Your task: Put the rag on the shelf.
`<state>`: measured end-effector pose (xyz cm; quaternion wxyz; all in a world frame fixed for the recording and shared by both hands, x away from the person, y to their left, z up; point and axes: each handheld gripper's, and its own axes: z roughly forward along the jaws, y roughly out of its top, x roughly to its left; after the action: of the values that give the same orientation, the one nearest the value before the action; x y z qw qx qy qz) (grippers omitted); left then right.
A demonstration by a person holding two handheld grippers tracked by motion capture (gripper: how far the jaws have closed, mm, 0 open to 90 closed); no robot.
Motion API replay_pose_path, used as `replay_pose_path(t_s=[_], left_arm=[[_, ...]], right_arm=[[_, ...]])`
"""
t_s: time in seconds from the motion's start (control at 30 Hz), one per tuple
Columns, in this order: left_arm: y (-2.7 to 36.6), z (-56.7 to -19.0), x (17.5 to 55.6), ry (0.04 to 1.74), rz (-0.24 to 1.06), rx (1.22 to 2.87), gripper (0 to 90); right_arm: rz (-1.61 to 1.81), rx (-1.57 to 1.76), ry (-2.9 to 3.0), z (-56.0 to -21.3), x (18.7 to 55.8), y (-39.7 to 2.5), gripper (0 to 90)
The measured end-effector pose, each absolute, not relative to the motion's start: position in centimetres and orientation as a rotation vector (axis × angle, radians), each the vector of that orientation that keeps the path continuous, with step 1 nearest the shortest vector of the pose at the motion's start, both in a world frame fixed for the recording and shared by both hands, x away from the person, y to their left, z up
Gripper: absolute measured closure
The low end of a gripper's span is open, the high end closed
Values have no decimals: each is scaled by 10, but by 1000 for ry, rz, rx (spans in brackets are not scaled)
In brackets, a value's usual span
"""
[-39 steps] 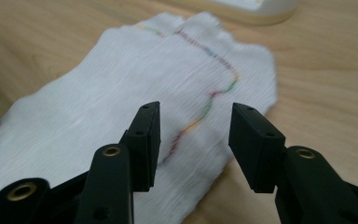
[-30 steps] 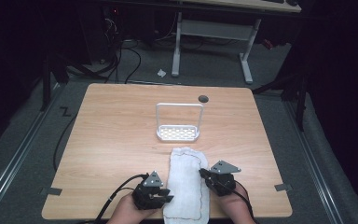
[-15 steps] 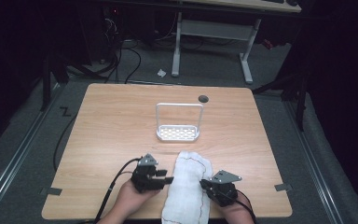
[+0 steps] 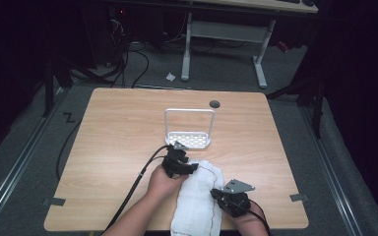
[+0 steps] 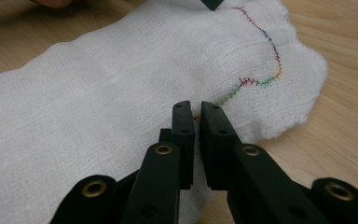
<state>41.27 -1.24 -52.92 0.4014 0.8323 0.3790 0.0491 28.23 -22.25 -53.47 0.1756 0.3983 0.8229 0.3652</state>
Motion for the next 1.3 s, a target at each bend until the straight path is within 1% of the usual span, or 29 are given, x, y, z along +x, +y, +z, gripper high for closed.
replay_pose_path(t_s=[0.03, 0.07, 0.1, 0.13, 0.17, 0.2, 0.23, 0.27, 0.33, 0.37, 0.43, 0.47, 0.5, 0.53, 0.57, 0.6, 0.63, 0.7, 0.77, 0.87, 0.97, 1.0, 1.03, 1.07, 1.1, 1.13, 1.2, 1.3], left_arm=[[-16, -530, 407, 949, 172, 2116, 509], [-17, -530, 404, 948, 202, 2120, 600], [-16, -530, 402, 947, 215, 2120, 637], [-14, -531, 400, 952, 217, 2113, 637], [-9, -532, 400, 963, 190, 2098, 749], [-9, -532, 400, 963, 190, 2098, 779], [-3, -533, 400, 971, 168, 2083, 779], [0, -533, 399, 977, 161, 2073, 804], [8, -534, 395, 991, 167, 2052, 842], [11, -534, 393, 993, 165, 2043, 846], [17, -536, 391, 1001, 152, 2027, 847], [21, -537, 389, 1008, 141, 2010, 849], [21, -537, 389, 1008, 141, 2010, 851], [24, -536, 389, 1009, 138, 2008, 852], [25, -536, 388, 1010, 137, 2008, 852], [27, -535, 387, 1009, 140, 2006, 852], [29, -535, 387, 1011, 143, 2005, 852], [33, -533, 385, 1011, 158, 2009, 853], [38, -533, 382, 1013, 144, 2006, 853], [39, -535, 376, 999, 152, 2012, 852], [42, -536, 371, 1005, 138, 2006, 853], [42, -536, 371, 1005, 138, 2006, 853], [44, -536, 370, 1005, 135, 2005, 853], [46, -535, 368, 1005, 133, 2005, 853], [47, -535, 367, 1003, 134, 2005, 853], [50, -534, 366, 1003, 133, 2001, 853], [51, -533, 365, 1004, 129, 1992, 856], [54, -522, 365, 994, 128, 1931, 858]], right_arm=[[1036, 1125, 2331, -535, 283, -222, 846], [1034, 1125, 2331, -535, 283, -222, 844], [1036, 1126, 2330, -535, 283, -222, 843], [1036, 1126, 2330, -535, 283, -222, 843], [1042, 1129, 2328, -535, 283, -222, 839], [1042, 1129, 2328, -535, 283, -222, 839], [1047, 1131, 2329, -535, 283, -222, 827], [1066, 1145, 2335, -535, 284, -223, 799], [1115, 1159, 2322, -531, 285, -225, 777], [1166, 1180, 2259, -521, 291, -228, 757], [1165, 1185, 2235, -517, 296, -228, 751], [1150, 1223, 2197, -513, 313, -229, 732], [1150, 1223, 2197, -513, 313, -229, 732], [1126, 1291, 2176, -517, 336, -227, 683], [1136, 1331, 2175, -520, 344, -227, 637], [1163, 1395, 2199, -524, 353, -224, 570], [1163, 1395, 2199, -524, 353, -224, 570], [1163, 1429, 2224, -528, 355, -215, 493], [1097, 1399, 2217, -531, 347, -207, 449], [1118, 1413, 2227, -535, 342, -208, 472], [1148, 1400, 2247, -536, 332, -201, 577], [1148, 1400, 2247, -536, 332, -201, 577], [1175, 1390, 2273, -538, 327, -195, 705], [1188, 1374, 2292, -539, 326, -193, 784], [1188, 1374, 2292, -539, 326, -193, 784], [1177, 1311, 2315, -540, 324, -189, 845], [1168, 1300, 2323, -539, 326, -189, 854], [1176, 1294, 2289, -534, 328, -194, 857]])
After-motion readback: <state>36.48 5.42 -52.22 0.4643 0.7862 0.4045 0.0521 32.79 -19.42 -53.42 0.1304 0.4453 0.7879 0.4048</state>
